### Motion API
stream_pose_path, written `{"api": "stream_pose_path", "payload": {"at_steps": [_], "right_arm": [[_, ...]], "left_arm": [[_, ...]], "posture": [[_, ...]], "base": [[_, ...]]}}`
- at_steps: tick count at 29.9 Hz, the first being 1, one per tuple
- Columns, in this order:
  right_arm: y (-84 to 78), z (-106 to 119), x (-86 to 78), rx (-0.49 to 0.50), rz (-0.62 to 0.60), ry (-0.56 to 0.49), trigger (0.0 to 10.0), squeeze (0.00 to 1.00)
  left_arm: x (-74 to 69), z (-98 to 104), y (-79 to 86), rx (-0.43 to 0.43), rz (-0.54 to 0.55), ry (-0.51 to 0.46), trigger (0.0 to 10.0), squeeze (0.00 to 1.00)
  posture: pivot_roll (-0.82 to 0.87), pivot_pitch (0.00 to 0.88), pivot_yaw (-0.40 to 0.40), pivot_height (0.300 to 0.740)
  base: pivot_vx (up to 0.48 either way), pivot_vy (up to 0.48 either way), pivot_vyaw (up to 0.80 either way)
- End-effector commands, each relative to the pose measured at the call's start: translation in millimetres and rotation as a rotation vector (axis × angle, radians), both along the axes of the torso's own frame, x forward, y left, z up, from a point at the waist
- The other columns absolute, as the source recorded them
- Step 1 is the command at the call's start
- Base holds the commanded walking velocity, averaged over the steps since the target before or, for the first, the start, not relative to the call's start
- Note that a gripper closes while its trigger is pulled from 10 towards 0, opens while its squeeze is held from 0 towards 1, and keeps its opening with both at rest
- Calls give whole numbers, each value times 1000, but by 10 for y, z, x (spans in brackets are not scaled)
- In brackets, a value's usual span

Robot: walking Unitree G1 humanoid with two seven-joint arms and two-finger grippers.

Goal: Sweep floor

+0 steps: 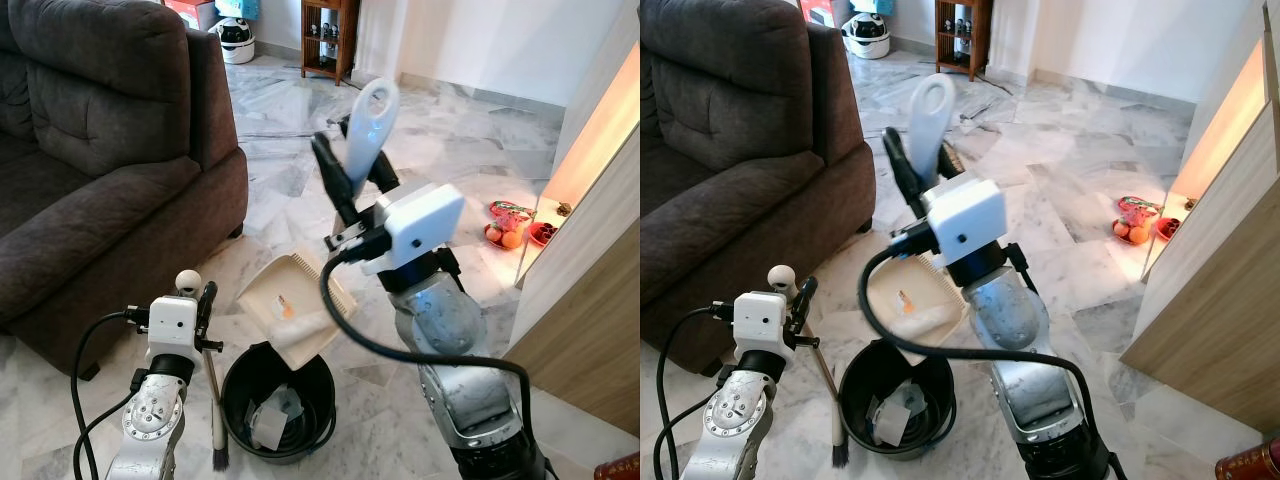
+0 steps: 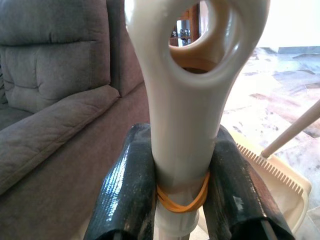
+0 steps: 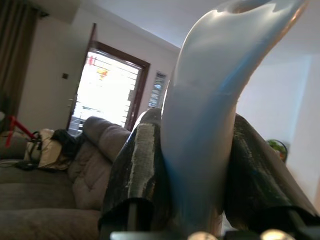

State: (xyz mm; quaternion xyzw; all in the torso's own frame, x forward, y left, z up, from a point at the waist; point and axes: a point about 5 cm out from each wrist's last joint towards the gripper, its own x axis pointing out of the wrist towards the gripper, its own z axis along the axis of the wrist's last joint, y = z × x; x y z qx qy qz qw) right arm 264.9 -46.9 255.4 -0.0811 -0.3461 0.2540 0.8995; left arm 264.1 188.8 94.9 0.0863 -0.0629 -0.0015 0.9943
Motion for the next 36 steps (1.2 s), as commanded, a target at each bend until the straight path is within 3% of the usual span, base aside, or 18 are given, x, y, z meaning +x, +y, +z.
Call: {"api": "stream_pose_path", "payload": {"at_steps": [1,12,16,23,31,36], "right_arm": [[28,132,-97,11,33,-91,10000,0],[56,95,-112,-35,50,-109,10000,0],[63,119,-132,-81,24,-177,10000,0],[119,88,-178,-121,62,-193,10000,0],[190,-1,-190,-142,175,-91,10000,0],[164,-30,-157,-137,183,-47,10000,0]], "left_arm": [[15,81,-2,27,-11,-43,10000,0],[25,86,-3,26,-8,-47,10000,0],[29,96,2,27,-5,-53,10000,0],[32,95,11,26,-3,-51,10000,0],[34,91,16,26,-3,-50,10000,0],[34,90,18,27,-2,-49,10000,0]], "posture": [[118,76,-7,740],[119,76,-10,740],[119,76,-10,740],[119,77,-9,740],[120,76,-9,740],[119,76,-9,740]], "base": [[0,0,0],[0,0,0],[0,0,0],[0,0,0],[0,0,0],[0,0,0]]}}
